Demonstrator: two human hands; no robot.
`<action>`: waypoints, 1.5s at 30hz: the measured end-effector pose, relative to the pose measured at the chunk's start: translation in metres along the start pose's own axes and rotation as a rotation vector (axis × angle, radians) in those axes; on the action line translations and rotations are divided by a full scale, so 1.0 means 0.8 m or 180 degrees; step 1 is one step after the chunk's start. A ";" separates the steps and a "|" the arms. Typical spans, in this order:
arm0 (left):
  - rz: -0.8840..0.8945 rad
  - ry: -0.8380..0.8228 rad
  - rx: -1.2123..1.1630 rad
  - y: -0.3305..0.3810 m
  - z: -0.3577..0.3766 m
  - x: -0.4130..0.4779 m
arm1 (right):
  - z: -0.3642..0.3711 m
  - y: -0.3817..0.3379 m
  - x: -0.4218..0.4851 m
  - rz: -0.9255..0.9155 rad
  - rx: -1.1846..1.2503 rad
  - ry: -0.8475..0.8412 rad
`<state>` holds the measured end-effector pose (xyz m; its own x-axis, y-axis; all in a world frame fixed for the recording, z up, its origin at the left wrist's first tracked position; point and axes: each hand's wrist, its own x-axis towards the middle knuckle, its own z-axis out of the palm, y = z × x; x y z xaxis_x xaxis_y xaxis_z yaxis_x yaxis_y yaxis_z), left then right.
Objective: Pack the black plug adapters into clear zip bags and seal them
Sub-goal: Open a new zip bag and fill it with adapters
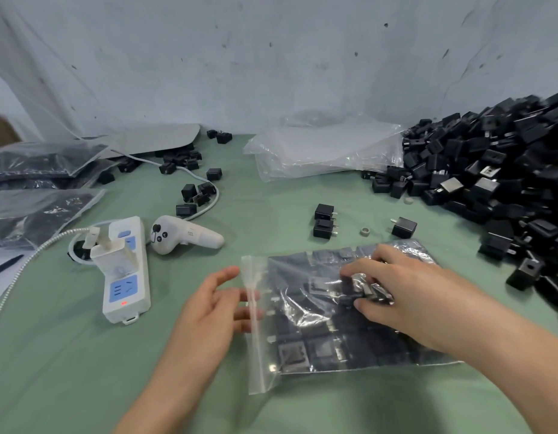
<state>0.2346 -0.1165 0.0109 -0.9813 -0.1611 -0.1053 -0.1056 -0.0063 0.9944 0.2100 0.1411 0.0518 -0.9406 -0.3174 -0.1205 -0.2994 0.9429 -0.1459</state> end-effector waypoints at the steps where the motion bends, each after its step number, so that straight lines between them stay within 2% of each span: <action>1: -0.0093 -0.0015 -0.0292 0.000 -0.001 -0.001 | 0.000 0.000 0.000 0.0005 0.0007 -0.0011; 3: -0.0157 -0.0184 -0.0476 -0.002 0.003 -0.002 | 0.001 0.001 0.002 0.0007 0.0004 -0.0023; 6: -0.0117 -0.0444 -0.0260 -0.005 0.013 -0.001 | 0.001 0.001 0.003 0.0000 -0.0039 0.0007; 13: -0.0219 -0.0362 -0.0178 -0.002 0.010 0.006 | 0.000 -0.002 0.002 -0.0110 -0.0126 0.0084; 17: 0.0035 -0.0595 0.0208 -0.001 0.013 0.000 | 0.002 -0.006 0.007 -0.0152 -0.0129 0.0079; 21: 0.0192 -0.0513 0.0391 -0.006 0.016 0.002 | 0.005 -0.005 0.007 -0.0008 -0.0148 0.0127; 26: 0.0023 -0.0554 0.0025 -0.006 0.016 0.007 | 0.001 0.000 0.004 0.0159 -0.0164 0.0026; 36: 0.0063 -0.0576 0.0050 -0.002 0.017 0.004 | -0.001 0.006 0.002 0.0181 0.0075 -0.0112; 41: -0.0198 -0.0528 -0.0631 0.003 0.022 0.000 | 0.002 -0.004 0.001 0.0135 -0.0198 0.0256; 45: -0.0296 -0.0567 -0.0836 0.004 0.022 -0.003 | -0.005 -0.004 0.003 0.0348 -0.0204 0.0658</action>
<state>0.2340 -0.0988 0.0138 -0.9846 0.0272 -0.1729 -0.1737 -0.2708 0.9468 0.2085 0.1375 0.0557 -0.9788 -0.1918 0.0722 -0.1974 0.9771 -0.0796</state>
